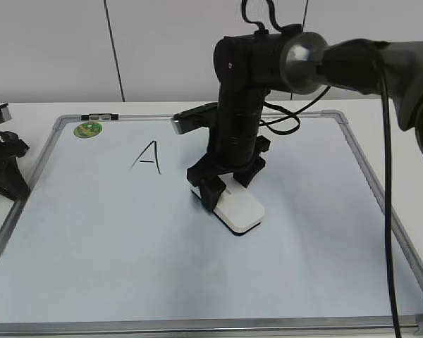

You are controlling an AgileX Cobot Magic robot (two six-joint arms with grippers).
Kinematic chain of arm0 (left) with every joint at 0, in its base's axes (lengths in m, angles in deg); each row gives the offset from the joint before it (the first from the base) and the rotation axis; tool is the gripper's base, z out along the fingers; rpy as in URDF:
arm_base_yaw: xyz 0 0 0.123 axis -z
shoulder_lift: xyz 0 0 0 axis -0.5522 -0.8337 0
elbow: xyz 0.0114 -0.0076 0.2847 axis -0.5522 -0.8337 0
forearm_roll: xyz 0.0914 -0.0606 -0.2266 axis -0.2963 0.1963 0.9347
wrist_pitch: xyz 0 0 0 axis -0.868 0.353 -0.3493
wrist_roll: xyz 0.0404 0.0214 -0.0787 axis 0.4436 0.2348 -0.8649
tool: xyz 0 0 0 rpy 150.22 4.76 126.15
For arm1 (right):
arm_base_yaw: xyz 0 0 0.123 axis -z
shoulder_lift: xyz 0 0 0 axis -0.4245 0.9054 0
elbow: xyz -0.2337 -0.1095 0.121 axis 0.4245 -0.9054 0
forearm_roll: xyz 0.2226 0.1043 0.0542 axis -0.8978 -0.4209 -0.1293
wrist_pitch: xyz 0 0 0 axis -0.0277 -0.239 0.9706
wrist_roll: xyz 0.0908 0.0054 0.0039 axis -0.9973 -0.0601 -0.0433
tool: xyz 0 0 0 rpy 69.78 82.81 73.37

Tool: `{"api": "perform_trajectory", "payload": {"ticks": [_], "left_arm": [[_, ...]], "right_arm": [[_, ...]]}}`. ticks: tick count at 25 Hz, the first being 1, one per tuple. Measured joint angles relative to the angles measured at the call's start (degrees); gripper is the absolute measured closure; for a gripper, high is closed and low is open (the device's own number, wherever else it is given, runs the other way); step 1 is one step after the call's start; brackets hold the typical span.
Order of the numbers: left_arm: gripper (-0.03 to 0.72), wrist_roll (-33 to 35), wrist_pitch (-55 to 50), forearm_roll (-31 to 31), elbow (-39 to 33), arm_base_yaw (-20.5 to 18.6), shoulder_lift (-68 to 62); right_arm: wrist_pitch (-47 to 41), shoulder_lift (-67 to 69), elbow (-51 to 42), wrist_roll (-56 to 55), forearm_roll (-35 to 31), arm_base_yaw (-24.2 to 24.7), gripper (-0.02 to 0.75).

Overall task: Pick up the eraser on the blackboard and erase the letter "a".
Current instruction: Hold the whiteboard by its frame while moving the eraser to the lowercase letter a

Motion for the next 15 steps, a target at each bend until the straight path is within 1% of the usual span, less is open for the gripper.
{"api": "perform_trajectory", "payload": {"ticks": [8, 15], "left_arm": [[0.643, 0.0, 0.0, -0.1, 0.0, 0.0, 0.0], [0.643, 0.0, 0.0, -0.3, 0.0, 0.0, 0.0]], "right_arm": [[0.0, 0.0, 0.0, -0.4, 1.4, 4.1, 0.202], [0.0, -2.5, -0.5, -1.0, 5.0, 9.2, 0.202]]}}
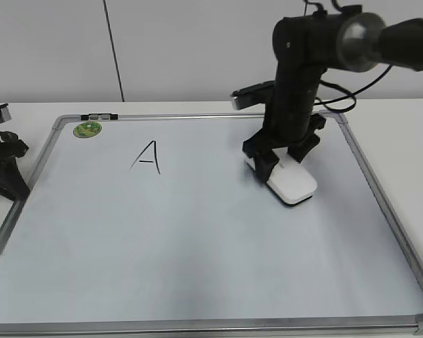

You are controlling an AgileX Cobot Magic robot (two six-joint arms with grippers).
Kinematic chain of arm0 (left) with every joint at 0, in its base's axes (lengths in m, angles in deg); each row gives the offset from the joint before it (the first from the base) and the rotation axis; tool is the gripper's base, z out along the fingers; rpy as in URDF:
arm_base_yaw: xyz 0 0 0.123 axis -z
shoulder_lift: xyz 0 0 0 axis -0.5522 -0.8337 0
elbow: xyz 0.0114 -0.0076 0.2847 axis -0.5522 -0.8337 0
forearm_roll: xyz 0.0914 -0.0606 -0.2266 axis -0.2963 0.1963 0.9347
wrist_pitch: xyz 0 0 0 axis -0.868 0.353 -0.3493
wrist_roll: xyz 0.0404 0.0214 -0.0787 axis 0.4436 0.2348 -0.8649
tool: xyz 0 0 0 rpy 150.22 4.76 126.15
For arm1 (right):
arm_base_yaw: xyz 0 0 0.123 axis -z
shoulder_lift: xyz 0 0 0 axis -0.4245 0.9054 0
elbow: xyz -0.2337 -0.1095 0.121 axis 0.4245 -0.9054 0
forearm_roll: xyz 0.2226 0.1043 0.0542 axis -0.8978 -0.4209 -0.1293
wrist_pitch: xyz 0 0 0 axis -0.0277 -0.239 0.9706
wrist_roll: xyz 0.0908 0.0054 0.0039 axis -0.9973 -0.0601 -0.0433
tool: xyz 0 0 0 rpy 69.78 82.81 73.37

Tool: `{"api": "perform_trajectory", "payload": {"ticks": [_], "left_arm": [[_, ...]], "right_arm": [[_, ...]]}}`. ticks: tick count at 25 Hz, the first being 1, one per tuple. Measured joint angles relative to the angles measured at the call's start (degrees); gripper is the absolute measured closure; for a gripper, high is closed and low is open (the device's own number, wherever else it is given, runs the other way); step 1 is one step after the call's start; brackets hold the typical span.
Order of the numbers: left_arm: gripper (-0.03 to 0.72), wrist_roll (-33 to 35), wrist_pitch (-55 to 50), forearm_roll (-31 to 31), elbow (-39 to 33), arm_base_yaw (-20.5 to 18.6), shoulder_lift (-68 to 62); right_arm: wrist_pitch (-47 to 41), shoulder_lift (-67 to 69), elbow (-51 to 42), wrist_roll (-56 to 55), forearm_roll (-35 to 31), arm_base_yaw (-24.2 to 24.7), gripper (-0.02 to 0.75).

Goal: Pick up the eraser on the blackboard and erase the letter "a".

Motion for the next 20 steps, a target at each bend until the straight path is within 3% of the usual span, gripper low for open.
{"api": "perform_trajectory", "payload": {"ticks": [10, 20], "left_arm": [[0.642, 0.0, 0.0, -0.1, 0.0, 0.0, 0.0], [0.642, 0.0, 0.0, -0.3, 0.0, 0.0, 0.0]], "right_arm": [[-0.4, -11.5, -0.3, -5.7, 2.1, 4.0, 0.202], [-0.4, -16.0, -16.0, -9.4, 2.0, 14.1, 0.202]]}}
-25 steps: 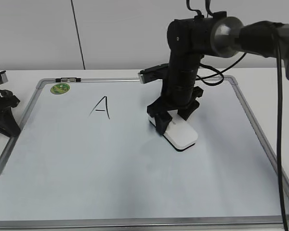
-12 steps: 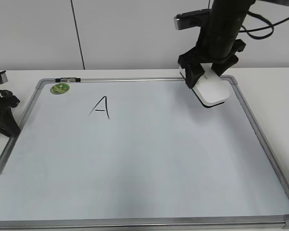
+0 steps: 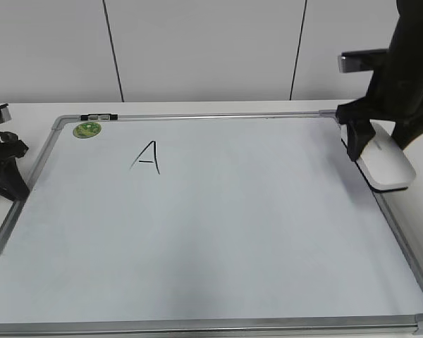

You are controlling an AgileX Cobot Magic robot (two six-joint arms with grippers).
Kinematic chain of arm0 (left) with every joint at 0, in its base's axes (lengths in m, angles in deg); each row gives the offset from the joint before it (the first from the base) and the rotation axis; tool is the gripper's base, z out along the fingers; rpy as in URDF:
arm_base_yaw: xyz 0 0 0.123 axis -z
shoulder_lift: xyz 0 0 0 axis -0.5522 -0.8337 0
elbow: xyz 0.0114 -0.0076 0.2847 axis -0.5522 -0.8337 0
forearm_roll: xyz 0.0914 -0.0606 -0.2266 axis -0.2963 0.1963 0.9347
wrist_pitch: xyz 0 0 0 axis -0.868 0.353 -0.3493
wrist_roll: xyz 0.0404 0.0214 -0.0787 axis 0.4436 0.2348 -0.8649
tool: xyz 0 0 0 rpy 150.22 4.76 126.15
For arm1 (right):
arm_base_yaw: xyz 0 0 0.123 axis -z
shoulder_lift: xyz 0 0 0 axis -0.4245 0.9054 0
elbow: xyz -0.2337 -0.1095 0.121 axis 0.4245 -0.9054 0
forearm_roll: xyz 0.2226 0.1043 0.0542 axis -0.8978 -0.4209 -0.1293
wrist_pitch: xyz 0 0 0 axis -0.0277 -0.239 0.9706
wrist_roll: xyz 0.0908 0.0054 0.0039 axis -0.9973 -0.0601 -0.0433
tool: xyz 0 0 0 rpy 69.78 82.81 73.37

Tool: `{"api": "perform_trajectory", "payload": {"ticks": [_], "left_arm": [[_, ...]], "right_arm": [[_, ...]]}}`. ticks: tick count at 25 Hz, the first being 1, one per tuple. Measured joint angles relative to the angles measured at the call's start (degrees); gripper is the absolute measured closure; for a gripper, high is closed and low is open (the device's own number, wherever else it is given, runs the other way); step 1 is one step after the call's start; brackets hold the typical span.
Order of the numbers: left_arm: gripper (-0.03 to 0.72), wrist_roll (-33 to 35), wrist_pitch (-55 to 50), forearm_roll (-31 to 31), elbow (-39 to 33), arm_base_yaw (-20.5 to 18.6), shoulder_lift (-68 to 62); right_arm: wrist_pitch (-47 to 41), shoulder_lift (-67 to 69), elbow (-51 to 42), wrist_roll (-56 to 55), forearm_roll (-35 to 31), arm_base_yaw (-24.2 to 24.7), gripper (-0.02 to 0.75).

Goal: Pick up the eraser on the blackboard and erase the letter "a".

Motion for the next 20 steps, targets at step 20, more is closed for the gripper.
{"api": "perform_trajectory", "payload": {"ticks": [20], "left_arm": [[0.642, 0.0, -0.2, 0.0, 0.0, 0.0, 0.0]], "right_arm": [[11.3, 2.9, -6.4, -2.6, -0.6, 0.8, 0.198]]}}
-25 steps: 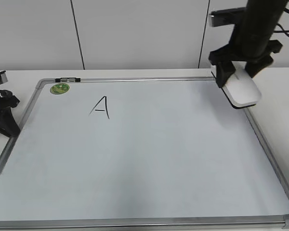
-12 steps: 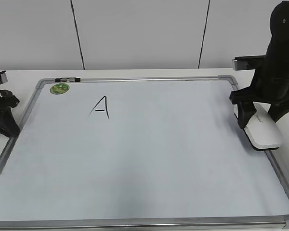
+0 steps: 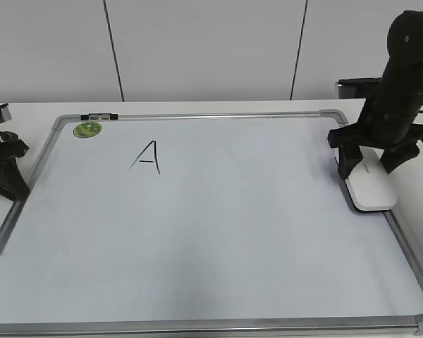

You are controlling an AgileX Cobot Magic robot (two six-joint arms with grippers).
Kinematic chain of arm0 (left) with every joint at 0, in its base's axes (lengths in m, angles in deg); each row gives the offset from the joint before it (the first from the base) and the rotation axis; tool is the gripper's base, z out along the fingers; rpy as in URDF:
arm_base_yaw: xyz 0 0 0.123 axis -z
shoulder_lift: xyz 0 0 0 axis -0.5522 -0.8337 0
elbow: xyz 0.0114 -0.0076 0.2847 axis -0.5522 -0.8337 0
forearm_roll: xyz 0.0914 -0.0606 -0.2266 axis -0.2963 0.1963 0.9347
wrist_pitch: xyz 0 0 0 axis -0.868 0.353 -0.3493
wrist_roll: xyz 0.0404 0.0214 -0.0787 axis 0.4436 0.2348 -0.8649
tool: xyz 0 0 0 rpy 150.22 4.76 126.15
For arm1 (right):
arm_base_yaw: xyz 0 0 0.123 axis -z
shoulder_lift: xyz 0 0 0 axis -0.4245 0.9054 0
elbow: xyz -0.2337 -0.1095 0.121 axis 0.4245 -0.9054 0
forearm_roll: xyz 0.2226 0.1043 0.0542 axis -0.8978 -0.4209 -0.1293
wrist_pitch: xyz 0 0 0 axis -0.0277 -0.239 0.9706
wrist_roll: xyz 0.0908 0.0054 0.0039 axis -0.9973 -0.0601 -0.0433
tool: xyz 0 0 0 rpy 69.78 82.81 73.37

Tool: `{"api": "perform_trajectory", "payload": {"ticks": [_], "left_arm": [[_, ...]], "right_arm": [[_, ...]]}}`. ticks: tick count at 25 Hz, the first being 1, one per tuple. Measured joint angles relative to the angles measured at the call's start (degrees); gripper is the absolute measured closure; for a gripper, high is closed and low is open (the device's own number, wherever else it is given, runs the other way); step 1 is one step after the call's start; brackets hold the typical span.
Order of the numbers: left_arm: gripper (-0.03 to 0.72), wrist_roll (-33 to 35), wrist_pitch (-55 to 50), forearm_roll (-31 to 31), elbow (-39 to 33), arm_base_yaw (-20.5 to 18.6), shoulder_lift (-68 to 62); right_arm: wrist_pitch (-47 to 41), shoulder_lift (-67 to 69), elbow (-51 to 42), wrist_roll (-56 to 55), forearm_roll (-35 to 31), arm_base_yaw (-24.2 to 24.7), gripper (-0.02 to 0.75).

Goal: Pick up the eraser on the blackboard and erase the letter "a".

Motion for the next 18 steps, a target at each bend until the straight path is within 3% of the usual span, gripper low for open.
{"api": "perform_trajectory", "payload": {"ticks": [11, 18], "left_arm": [[0.642, 0.0, 0.0, 0.0, 0.0, 0.0, 0.0], [0.638, 0.0, 0.0, 0.0, 0.0, 0.0, 0.0]], "right_arm": [[0.1, 3.7, 2.6, -0.1, 0.0, 0.0, 0.19], [0.1, 4.3, 4.1, -0.2, 0.4, 0.0, 0.13]]}}
